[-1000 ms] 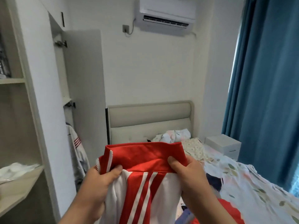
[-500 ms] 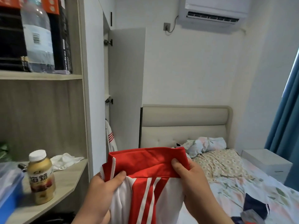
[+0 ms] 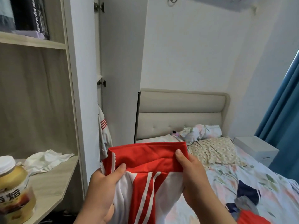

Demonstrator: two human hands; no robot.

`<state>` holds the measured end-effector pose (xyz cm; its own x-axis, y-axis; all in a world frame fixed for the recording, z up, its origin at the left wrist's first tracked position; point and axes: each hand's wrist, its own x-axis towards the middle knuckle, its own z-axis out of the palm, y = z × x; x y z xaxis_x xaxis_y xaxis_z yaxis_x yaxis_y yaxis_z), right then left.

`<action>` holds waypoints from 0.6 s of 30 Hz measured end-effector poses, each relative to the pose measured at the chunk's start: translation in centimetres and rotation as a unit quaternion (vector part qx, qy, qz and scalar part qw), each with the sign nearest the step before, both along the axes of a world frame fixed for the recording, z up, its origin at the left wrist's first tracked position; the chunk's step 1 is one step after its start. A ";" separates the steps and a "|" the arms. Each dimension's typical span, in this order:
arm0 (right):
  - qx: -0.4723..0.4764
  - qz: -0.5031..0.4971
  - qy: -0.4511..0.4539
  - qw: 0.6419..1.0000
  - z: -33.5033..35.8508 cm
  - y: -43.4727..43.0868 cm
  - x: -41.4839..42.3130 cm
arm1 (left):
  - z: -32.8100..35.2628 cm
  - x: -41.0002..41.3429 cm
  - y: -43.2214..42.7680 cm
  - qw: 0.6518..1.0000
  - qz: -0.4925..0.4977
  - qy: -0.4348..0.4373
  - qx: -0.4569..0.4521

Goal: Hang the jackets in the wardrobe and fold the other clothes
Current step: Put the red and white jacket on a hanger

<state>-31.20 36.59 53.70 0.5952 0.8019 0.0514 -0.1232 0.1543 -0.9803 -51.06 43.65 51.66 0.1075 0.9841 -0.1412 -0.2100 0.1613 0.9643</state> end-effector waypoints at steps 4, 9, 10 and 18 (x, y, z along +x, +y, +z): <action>-0.013 0.012 -0.007 1.000 -1.3 4.1 1.3 | -1.3 1.4 4.1 0.999 0.008 -0.019 -0.027; -0.020 0.034 0.002 0.999 -3.1 9.6 3.8 | -1.5 4.1 8.3 0.998 0.042 0.000 -0.039; -0.023 0.042 0.005 0.999 -3.7 11.1 4.6 | -1.6 4.9 9.4 0.998 0.055 0.008 -0.039; -0.034 0.103 0.022 0.994 -5.5 21.6 9.7 | -2.3 9.9 18.2 0.994 0.094 0.038 -0.049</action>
<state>-21.50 58.20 48.21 0.4187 0.9077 -0.0288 -0.1876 0.0554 -0.9807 -41.15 61.88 49.39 -0.0922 0.9671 -0.2371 -0.1716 0.2191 0.9605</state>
